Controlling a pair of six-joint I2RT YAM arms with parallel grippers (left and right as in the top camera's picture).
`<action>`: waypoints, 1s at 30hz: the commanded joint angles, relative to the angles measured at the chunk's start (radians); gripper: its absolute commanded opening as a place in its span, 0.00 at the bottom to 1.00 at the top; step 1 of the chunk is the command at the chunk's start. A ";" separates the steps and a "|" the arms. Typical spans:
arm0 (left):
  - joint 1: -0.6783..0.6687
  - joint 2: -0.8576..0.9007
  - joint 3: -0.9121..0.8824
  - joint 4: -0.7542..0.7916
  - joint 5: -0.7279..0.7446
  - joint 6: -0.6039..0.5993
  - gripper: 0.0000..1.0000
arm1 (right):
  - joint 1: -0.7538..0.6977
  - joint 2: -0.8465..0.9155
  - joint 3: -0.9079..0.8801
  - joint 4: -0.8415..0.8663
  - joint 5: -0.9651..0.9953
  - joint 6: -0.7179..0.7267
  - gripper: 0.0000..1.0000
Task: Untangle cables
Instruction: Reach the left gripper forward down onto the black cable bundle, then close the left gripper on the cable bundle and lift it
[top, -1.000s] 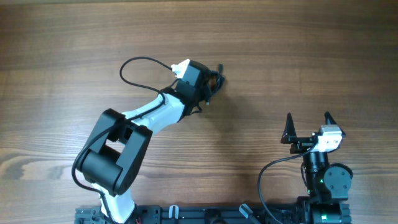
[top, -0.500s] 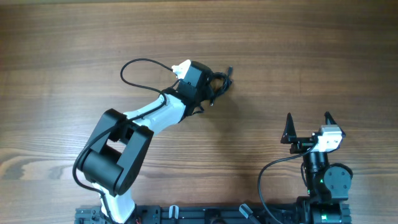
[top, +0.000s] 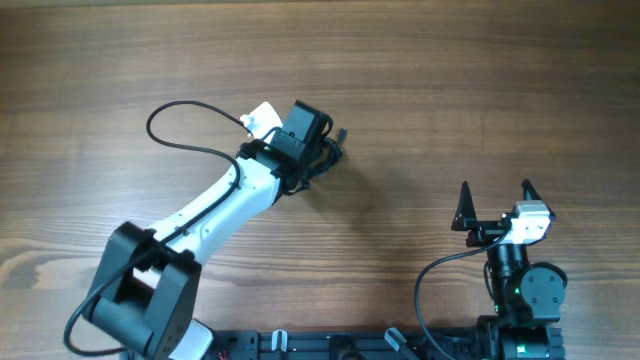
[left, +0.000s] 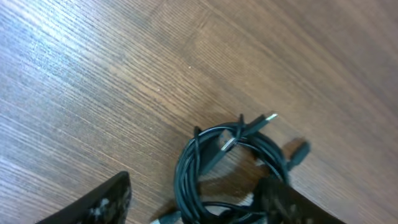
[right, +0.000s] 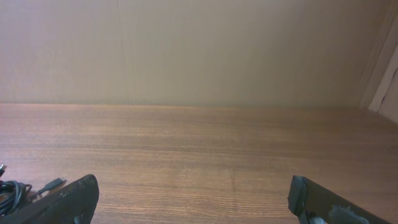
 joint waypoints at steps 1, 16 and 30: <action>0.001 0.073 0.005 0.002 -0.020 -0.011 0.48 | 0.004 -0.006 -0.001 0.002 0.018 0.014 1.00; 0.001 0.210 0.004 0.017 0.010 -0.011 0.10 | 0.004 -0.006 -0.001 0.002 0.018 0.014 1.00; 0.010 -0.066 0.006 -0.195 0.011 0.168 0.04 | 0.004 -0.006 -0.001 0.003 0.018 0.014 1.00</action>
